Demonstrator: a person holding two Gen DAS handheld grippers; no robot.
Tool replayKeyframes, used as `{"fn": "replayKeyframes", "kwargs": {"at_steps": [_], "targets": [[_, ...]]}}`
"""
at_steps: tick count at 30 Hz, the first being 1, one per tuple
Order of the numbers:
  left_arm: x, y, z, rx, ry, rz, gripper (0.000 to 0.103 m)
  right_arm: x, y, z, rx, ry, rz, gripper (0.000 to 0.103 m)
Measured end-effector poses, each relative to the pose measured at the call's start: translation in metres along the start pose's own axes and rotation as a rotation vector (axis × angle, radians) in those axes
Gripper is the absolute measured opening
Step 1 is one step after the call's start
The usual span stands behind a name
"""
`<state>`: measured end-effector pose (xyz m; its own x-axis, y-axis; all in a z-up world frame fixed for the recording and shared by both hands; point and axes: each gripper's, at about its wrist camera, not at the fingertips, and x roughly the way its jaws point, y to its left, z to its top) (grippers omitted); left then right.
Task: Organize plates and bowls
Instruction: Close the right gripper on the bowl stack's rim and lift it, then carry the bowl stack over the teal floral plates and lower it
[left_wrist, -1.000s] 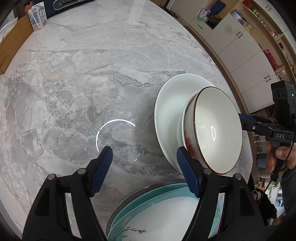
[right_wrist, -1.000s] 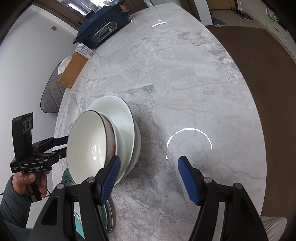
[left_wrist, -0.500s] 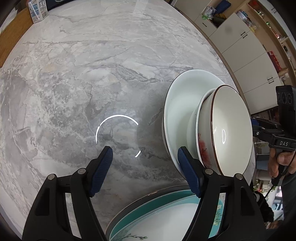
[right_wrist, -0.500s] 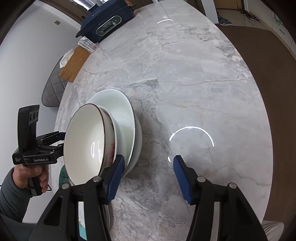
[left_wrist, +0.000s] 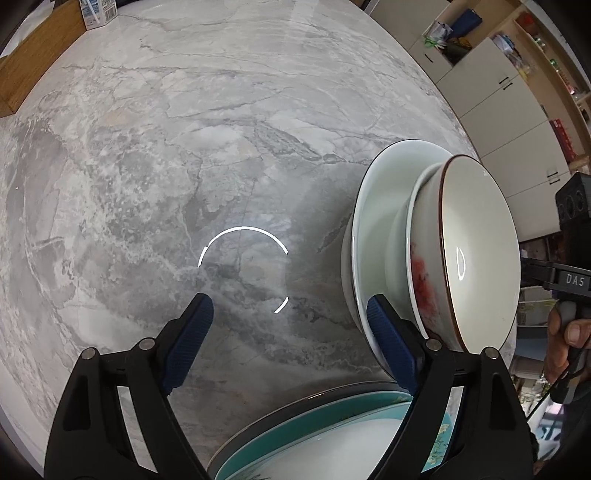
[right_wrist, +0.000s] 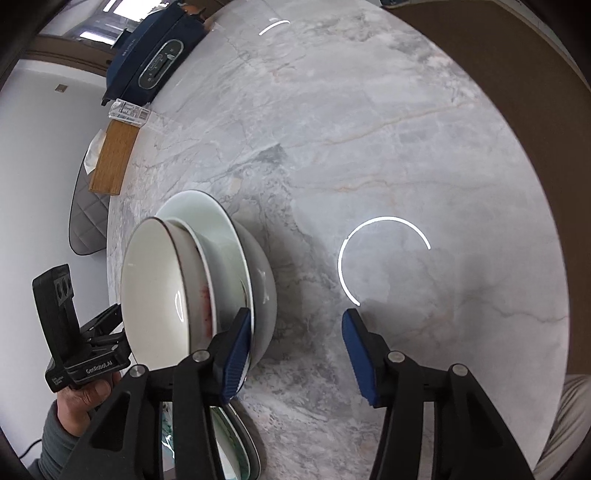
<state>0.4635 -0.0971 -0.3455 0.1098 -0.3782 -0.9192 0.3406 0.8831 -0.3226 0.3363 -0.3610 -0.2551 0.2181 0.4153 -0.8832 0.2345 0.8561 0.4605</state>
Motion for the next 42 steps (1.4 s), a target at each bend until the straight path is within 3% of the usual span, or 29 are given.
{"fn": "replayKeyframes", "kwargs": {"at_steps": [2,6,14,18,19,21,22,23,24,26,30,42], "targets": [[0.000,0.001,-0.001,-0.009,-0.002,0.003,0.083,0.012,-0.001,-0.002,0.011,0.024,0.017,0.051],[0.004,-0.003,0.000,-0.008,0.000,-0.031,0.067,0.015,0.007,-0.008,-0.045,-0.010,0.039,0.042],[0.013,-0.007,0.001,-0.023,-0.044,-0.032,0.066,0.015,0.013,-0.014,-0.156,-0.084,0.032,0.042],[0.011,-0.007,-0.001,-0.017,-0.056,-0.011,0.066,0.020,0.020,-0.015,-0.175,-0.088,0.052,0.024],[0.011,-0.008,0.000,-0.016,-0.054,-0.010,0.064,0.020,0.023,-0.016,-0.186,-0.091,0.046,0.024],[0.010,-0.012,0.001,0.002,-0.044,-0.062,0.035,0.020,0.025,-0.017,-0.187,-0.090,0.040,0.024],[0.009,-0.018,0.002,0.019,-0.044,-0.069,0.029,0.020,0.023,-0.016,-0.179,-0.087,0.051,0.024],[0.009,-0.024,0.003,0.039,-0.044,-0.074,0.015,0.020,0.022,-0.016,-0.175,-0.086,0.057,0.024],[0.009,-0.031,0.004,0.060,-0.042,-0.064,0.011,0.020,0.022,-0.016,-0.168,-0.085,0.060,0.024],[0.010,-0.038,0.004,0.085,-0.042,-0.027,0.011,0.020,0.021,-0.016,-0.157,-0.086,0.055,0.023],[0.012,-0.026,0.009,0.013,-0.016,-0.099,0.011,0.021,0.022,-0.016,-0.146,-0.087,0.059,0.023],[0.007,-0.022,0.004,-0.013,-0.006,-0.132,0.011,0.015,0.017,-0.020,-0.101,-0.078,0.081,0.023]]}}
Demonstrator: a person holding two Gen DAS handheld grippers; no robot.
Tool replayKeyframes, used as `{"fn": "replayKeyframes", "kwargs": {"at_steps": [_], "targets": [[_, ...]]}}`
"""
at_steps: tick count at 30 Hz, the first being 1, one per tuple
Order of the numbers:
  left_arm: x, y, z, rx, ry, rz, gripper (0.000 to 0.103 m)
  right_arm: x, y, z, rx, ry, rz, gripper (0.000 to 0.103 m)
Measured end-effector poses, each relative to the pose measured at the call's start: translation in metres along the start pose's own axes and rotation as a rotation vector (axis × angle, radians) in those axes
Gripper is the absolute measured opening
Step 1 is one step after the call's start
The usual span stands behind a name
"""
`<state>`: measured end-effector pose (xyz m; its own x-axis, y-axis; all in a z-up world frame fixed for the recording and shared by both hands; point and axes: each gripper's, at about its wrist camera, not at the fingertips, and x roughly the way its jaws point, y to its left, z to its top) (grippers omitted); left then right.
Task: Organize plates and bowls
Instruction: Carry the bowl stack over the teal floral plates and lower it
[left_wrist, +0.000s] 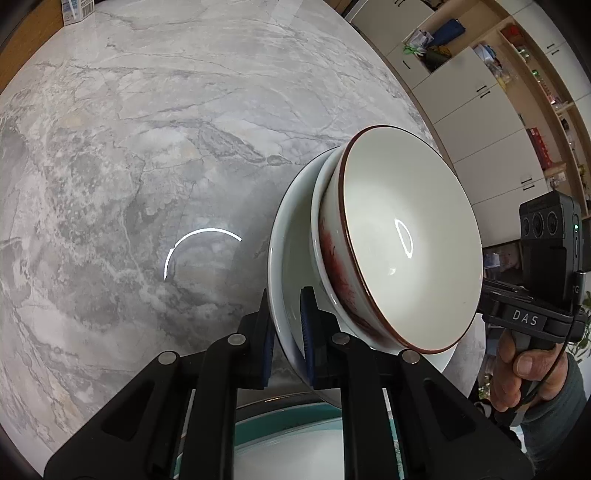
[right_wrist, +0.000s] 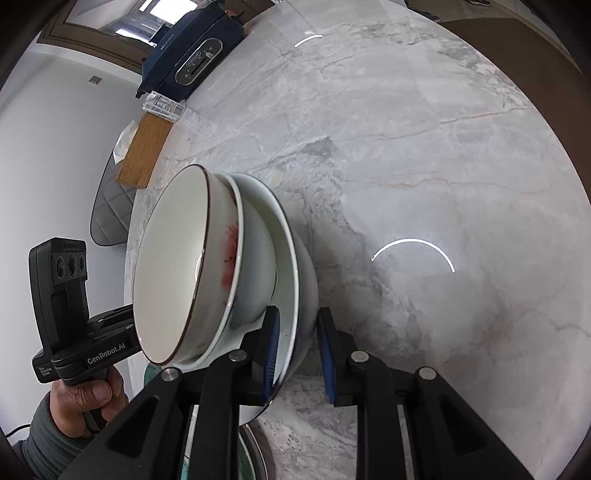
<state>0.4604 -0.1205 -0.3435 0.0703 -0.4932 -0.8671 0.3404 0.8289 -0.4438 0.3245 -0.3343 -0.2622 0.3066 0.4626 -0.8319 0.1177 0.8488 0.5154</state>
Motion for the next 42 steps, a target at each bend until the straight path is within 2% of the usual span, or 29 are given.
{"fn": "replayKeyframes", "kwargs": {"at_steps": [6,22,31,42], "targets": [[-0.016,-0.003,-0.005,-0.002,-0.013,-0.008,0.011,-0.007,0.003,-0.004,0.000,0.002,0.014,0.023],[-0.095,-0.016,-0.034,-0.015,-0.092,0.004,0.011,-0.047,0.040,-0.010,-0.078,-0.011,0.033,0.023],[-0.132,-0.024,-0.064,-0.042,-0.121,0.007,0.012,-0.063,0.066,-0.026,-0.120,0.002,0.046,0.023],[-0.160,-0.012,-0.110,-0.095,-0.141,0.013,0.011,-0.061,0.093,-0.054,-0.163,0.051,0.057,0.024]]}}
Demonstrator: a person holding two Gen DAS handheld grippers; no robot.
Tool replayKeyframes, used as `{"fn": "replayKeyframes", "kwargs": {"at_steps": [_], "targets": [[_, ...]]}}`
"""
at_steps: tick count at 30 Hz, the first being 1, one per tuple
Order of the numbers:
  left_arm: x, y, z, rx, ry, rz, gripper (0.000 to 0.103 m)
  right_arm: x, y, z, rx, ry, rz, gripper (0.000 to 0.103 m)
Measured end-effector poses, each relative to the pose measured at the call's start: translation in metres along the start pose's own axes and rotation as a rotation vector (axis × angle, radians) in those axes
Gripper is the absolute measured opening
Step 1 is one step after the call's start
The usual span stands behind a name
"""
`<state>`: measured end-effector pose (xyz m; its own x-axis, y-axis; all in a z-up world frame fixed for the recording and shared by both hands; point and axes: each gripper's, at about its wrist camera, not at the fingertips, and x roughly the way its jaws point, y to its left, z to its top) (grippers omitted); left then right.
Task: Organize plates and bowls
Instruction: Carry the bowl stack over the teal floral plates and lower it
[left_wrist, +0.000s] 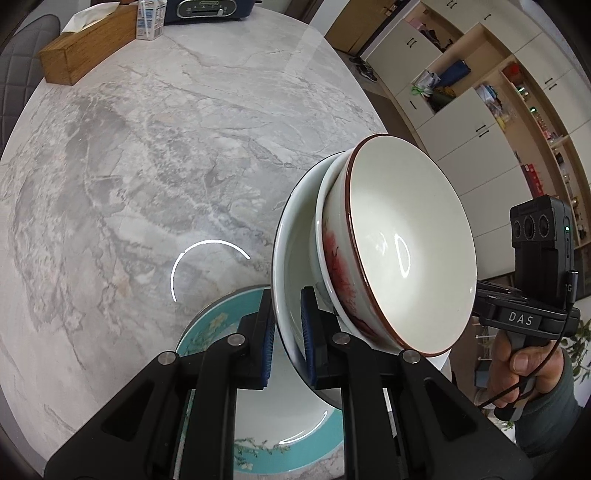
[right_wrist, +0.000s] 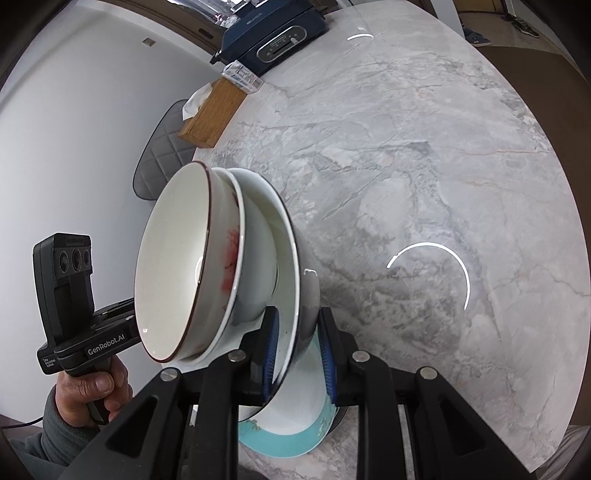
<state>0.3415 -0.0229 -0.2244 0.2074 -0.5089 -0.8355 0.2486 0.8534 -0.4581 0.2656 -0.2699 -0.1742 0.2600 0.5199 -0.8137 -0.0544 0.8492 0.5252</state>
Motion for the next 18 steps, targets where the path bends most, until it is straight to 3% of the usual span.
{"fn": "replayKeyframes", "kwargs": {"at_steps": [18], "targets": [[-0.014,0.028,-0.062,-0.048,0.018,0.026,0.011,0.030,0.019,-0.052,-0.037,0.110,0.016,0.024]]}}
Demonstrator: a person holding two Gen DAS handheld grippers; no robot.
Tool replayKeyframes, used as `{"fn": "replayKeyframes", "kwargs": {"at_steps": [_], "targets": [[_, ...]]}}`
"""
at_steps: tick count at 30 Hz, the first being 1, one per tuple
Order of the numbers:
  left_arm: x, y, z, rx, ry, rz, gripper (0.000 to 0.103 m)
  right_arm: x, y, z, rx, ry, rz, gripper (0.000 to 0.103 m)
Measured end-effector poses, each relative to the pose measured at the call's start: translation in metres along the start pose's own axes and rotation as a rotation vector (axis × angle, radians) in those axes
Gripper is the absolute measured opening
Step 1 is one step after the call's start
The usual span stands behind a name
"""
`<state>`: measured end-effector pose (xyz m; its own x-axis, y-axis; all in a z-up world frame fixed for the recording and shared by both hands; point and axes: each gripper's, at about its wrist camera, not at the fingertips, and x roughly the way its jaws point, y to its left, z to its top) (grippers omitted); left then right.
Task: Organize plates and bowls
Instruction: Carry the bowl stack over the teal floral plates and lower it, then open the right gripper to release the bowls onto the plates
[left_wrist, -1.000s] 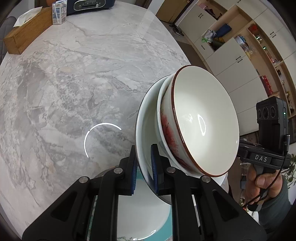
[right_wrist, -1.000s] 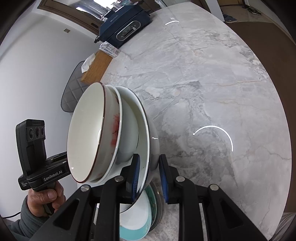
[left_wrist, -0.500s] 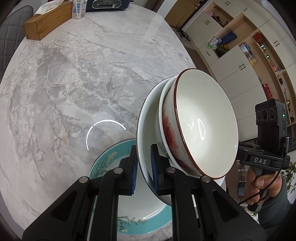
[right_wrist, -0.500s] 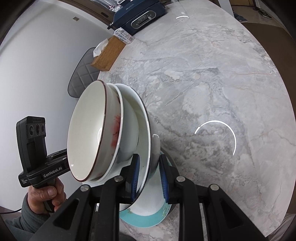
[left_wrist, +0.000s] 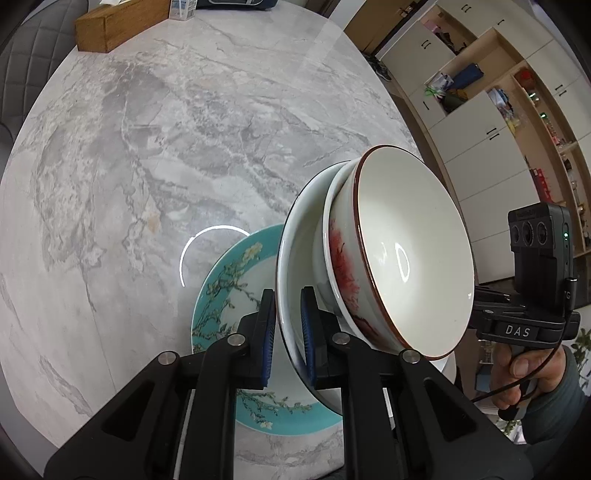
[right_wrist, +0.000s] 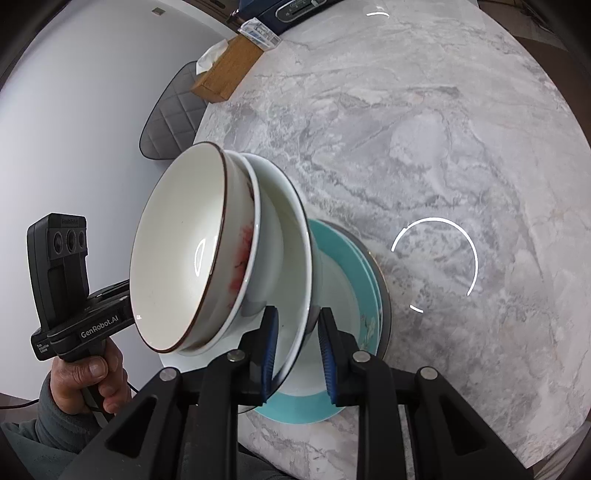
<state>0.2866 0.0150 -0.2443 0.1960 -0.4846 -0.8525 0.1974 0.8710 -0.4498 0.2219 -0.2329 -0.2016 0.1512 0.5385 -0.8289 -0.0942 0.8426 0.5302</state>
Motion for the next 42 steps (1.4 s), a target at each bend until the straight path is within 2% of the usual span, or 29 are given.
{"fn": "replayKeyframes", "kwargs": {"at_steps": [12,26,32,39,42], "targets": [[0.021,0.017,-0.035,-0.045,0.020,0.002,0.011,0.022,-0.003,-0.019,-0.018,0.059,-0.024,0.024],[0.048,0.029,-0.041,-0.062,0.032,0.020,0.011,0.050,-0.010,-0.027,-0.050,0.099,-0.058,0.024],[0.052,0.031,-0.042,-0.058,0.029,0.010,0.010,0.053,-0.009,-0.025,-0.082,0.077,-0.080,0.024],[0.052,0.034,-0.043,-0.081,0.003,-0.001,0.011,0.056,-0.004,-0.024,-0.114,0.067,-0.100,0.025],[0.048,0.034,-0.045,-0.085,-0.018,0.020,0.013,0.057,-0.003,-0.025,-0.121,0.066,-0.098,0.027]]}}
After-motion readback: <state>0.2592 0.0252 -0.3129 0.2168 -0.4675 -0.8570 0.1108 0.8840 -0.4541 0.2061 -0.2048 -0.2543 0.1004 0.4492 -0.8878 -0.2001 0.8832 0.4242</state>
